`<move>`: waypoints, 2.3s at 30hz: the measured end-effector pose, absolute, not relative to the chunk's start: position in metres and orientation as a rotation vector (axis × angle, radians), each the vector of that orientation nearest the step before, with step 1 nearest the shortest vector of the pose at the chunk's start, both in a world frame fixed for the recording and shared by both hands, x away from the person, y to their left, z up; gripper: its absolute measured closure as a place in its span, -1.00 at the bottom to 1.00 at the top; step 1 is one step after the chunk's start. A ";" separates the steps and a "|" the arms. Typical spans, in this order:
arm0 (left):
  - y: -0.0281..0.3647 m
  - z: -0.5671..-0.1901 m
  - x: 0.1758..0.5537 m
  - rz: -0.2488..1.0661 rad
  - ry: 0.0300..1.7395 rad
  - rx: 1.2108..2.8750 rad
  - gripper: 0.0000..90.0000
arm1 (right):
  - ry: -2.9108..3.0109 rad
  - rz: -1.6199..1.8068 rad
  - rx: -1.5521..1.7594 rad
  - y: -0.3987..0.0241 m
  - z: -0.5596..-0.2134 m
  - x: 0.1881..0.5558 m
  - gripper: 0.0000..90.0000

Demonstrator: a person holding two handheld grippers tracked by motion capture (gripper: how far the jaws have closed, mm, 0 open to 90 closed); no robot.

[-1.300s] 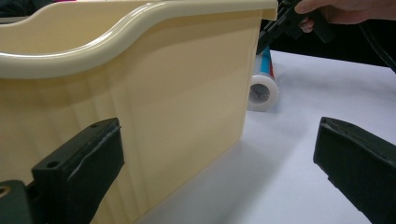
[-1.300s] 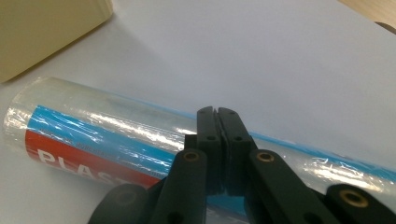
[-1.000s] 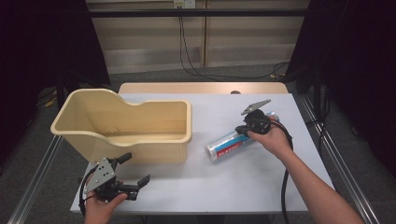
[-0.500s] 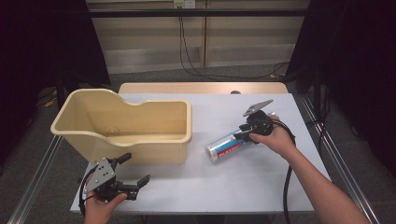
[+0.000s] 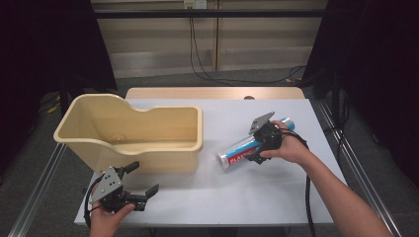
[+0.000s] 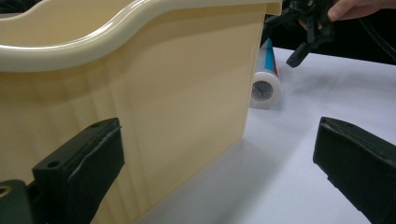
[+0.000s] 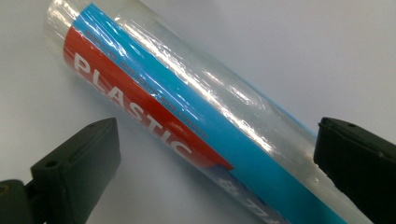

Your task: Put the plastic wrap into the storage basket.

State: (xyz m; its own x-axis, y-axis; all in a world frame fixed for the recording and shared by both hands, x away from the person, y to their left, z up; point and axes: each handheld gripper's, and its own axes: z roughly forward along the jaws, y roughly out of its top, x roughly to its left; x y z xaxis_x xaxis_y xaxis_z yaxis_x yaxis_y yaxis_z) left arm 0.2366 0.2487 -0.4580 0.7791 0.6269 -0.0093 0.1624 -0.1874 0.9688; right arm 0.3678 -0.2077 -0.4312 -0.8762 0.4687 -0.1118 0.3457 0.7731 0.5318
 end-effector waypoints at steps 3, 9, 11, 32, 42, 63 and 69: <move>0.249 -0.459 0.237 0.474 0.623 1.739 -0.96 | 2.734 0.710 0.583 -0.202 -0.434 0.374 -1.00; 0.251 -0.460 0.237 0.470 0.629 1.736 -0.96 | 2.756 0.679 0.512 -0.195 -0.441 0.386 -1.00; 0.252 -0.460 0.238 0.469 0.627 1.736 -0.96 | 2.762 0.695 0.512 -0.195 -0.442 0.388 -1.00; 0.254 -0.458 0.235 0.482 0.630 1.736 -0.95 | 2.817 0.412 0.399 -0.177 -0.461 0.371 -0.77; 0.254 -0.458 0.236 0.491 0.622 1.739 -0.95 | 2.781 0.535 0.608 -0.183 -0.460 0.379 -0.63; 0.252 -0.459 0.238 0.487 0.648 1.729 -0.95 | 2.828 0.460 0.604 -0.271 -0.461 0.377 -0.60; 0.250 -0.458 0.240 0.492 0.642 1.740 -0.95 | 2.836 0.463 0.557 -0.263 -0.461 0.377 -0.57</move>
